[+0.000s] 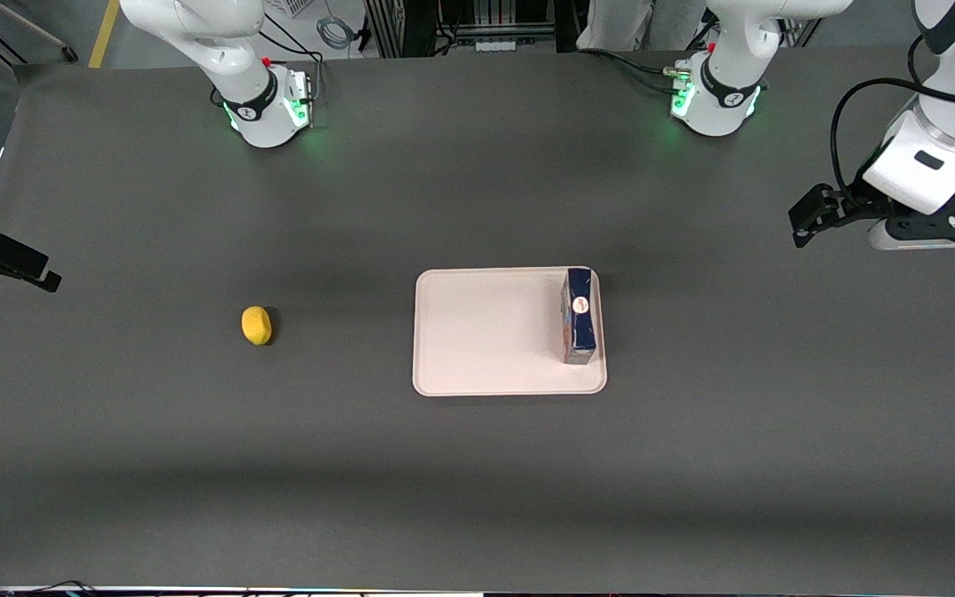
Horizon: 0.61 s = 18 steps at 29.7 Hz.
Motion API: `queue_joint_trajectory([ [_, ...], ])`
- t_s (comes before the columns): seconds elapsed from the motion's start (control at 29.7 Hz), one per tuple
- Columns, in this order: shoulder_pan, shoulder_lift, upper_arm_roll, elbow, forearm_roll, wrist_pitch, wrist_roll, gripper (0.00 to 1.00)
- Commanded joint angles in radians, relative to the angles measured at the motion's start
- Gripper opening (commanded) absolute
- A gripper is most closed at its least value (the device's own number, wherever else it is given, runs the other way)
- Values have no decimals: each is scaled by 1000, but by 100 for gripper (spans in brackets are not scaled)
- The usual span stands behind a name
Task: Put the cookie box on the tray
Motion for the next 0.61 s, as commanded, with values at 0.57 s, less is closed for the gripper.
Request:
queue_joint_trajectory([
  [0.57,-11,-4,1,11,-21,-24,13,100],
])
